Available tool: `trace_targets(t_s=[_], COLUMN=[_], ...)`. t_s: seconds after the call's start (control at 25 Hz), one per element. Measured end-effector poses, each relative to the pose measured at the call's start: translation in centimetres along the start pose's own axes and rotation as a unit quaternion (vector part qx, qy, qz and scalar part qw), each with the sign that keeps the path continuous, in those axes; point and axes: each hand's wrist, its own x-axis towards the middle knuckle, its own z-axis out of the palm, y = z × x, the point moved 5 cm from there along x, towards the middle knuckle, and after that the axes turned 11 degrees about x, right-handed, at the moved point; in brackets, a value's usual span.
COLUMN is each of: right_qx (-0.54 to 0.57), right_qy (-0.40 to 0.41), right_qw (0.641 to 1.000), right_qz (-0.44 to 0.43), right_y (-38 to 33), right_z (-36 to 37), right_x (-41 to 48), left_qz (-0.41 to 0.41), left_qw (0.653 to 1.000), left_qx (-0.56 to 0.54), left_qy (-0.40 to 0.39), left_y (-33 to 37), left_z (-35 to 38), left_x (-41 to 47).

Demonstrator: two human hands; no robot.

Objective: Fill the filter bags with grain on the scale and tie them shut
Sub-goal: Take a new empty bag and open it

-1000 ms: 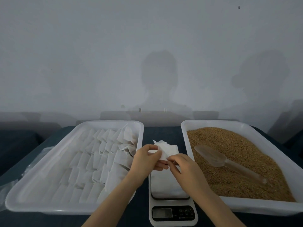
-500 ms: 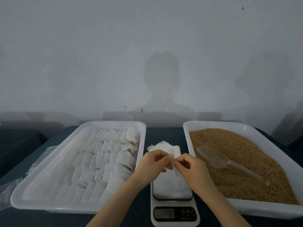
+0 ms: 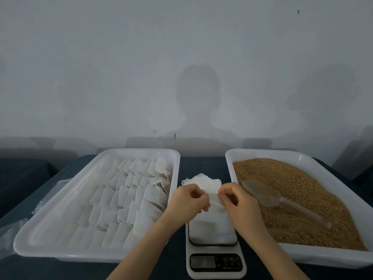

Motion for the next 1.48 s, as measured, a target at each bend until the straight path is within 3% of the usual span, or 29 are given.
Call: trace_targets(t_s=[0.16, 0.28, 0.44, 0.52, 0.6, 0.72, 1.04, 1.12, 1.24, 1.36, 1.48], right_qx=[-0.125, -0.100, -0.013, 0.076, 0.159, 0.149, 0.178, 0.167, 0.106, 0.010, -0.045], right_qy=[-0.074, -0.093, -0.033, -0.014, -0.018, -0.030, 0.006, 0.004, -0.034, -0.078, -0.103], right_qw=[0.985, 0.989, 0.998, 0.990, 0.975, 0.974, 0.964, 0.968, 0.981, 0.988, 0.986], right_qz=[-0.092, -0.053, 0.049, 0.115, 0.156, 0.168, 0.195, 0.186, 0.160, 0.132, 0.123], right_y=[-0.3, -0.1, 0.8, 1.1, 1.0, 0.8, 1.0, 1.1, 0.8, 0.6, 0.2], right_z=[1.5, 1.8, 0.1, -0.8, -1.0, -1.0, -1.5, -1.4, -1.0, -0.4, -0.3], right_x=[-0.4, -0.1, 0.3, 0.1, -0.1, -0.2, -0.2, -0.1, 0.0, 0.0, 0.1], left_qz=[0.023, 0.084, 0.136, 0.105, 0.041, 0.002, 0.015, 0.082, 0.225, 0.279, 0.296], left_qw=[1.000, 0.995, 0.987, 0.992, 0.999, 0.996, 0.999, 0.993, 0.949, 0.919, 0.914], left_qx=[0.017, 0.057, 0.074, 0.036, -0.018, -0.091, -0.015, 0.058, 0.215, 0.278, 0.276], left_qy=[0.008, 0.011, 0.030, 0.056, 0.018, -0.003, 0.043, 0.058, 0.047, 0.028, 0.029], left_y=[0.2, 0.6, 1.0, 0.6, -0.3, -1.0, -1.2, -0.5, 0.8, 0.7, 0.5], left_z=[-0.1, 0.0, -0.1, -0.5, -0.3, -0.2, -0.6, -0.5, 0.6, 1.4, 1.7], left_x=[0.0, -0.2, -0.2, 0.4, 1.0, 1.5, 1.4, 1.0, 0.3, 0.2, 0.1])
